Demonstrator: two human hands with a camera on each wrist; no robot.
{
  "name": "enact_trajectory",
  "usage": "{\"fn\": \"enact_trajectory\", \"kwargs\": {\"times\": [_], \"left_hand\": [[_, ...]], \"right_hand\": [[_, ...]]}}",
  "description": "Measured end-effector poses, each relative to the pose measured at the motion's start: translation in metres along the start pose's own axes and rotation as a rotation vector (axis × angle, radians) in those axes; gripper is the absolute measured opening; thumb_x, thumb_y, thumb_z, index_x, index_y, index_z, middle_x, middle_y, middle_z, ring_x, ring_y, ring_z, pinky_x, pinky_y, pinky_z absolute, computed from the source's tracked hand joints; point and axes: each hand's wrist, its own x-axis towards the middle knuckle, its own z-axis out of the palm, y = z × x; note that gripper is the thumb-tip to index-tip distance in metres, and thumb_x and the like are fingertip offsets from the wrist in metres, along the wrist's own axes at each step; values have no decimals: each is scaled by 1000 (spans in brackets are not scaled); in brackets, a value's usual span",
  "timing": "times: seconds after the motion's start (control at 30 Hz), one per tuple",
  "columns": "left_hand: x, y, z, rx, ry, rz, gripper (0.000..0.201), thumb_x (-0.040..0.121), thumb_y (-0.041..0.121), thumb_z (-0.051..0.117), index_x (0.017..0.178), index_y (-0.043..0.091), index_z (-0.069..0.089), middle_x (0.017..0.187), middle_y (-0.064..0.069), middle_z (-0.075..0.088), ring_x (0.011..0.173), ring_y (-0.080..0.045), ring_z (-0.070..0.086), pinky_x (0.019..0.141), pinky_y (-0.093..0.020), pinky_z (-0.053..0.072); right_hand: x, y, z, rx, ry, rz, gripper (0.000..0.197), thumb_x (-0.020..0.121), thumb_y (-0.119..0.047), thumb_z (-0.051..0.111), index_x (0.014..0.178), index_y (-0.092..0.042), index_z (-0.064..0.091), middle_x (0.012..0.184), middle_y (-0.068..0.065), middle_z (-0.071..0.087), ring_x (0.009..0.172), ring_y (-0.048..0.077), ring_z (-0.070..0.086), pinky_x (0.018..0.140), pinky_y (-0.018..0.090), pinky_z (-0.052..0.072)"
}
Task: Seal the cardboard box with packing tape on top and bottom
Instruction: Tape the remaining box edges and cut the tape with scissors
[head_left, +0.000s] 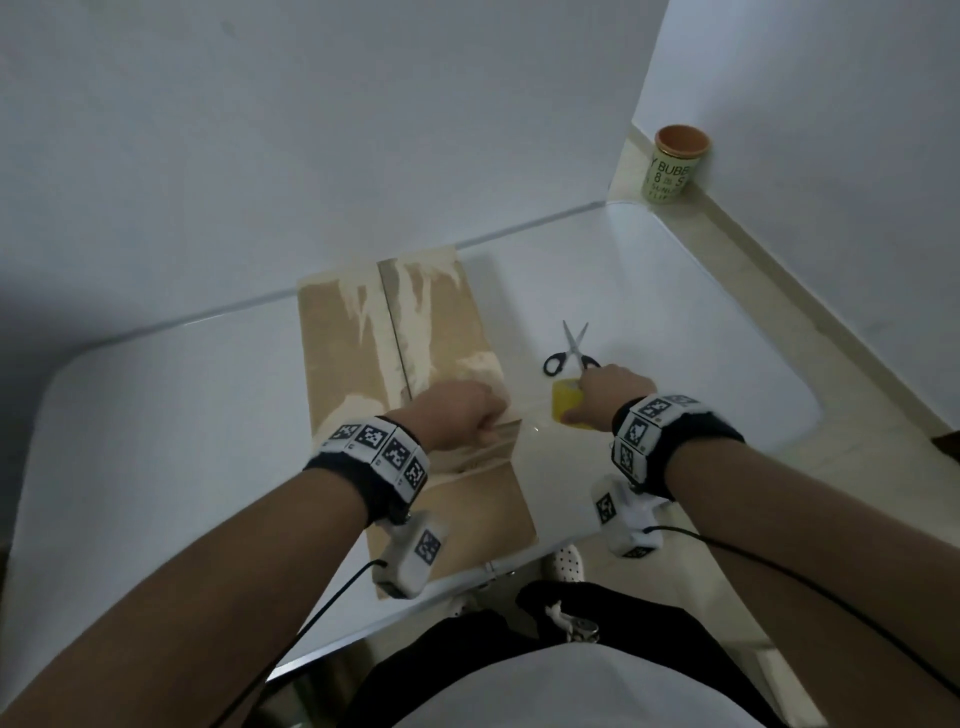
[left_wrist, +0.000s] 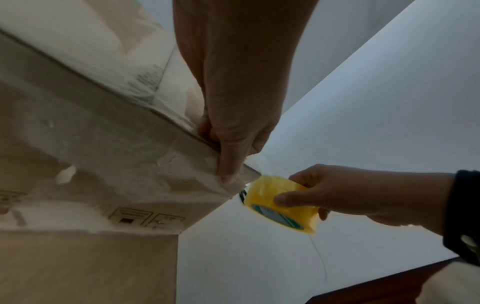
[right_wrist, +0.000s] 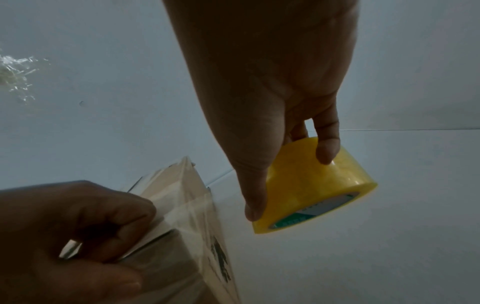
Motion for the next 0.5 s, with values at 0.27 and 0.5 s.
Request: {"fn": "enact_trajectory", "kwargs": {"times": [0.27,0.5], "left_hand": [[11,17,-1,148,56,-97,26,92,34,55,102,12,44,92,-8,59,84,-28,57,62,-33,36],[15,12,0,145,37,-94,25,90,37,57,92,16,43,90,-7,60,86,-29,59,62,-32,38]], "right_hand": [[-6,8,-5,43,45,8,43,81,-48,65,106,-13,63,88,3,59,76,22,54,61,29,43],[-2,19,-15,130,-22,-114,42,91,-34,56,125,-10,57,125,14,59,94,26,55,71,29,41]]}}
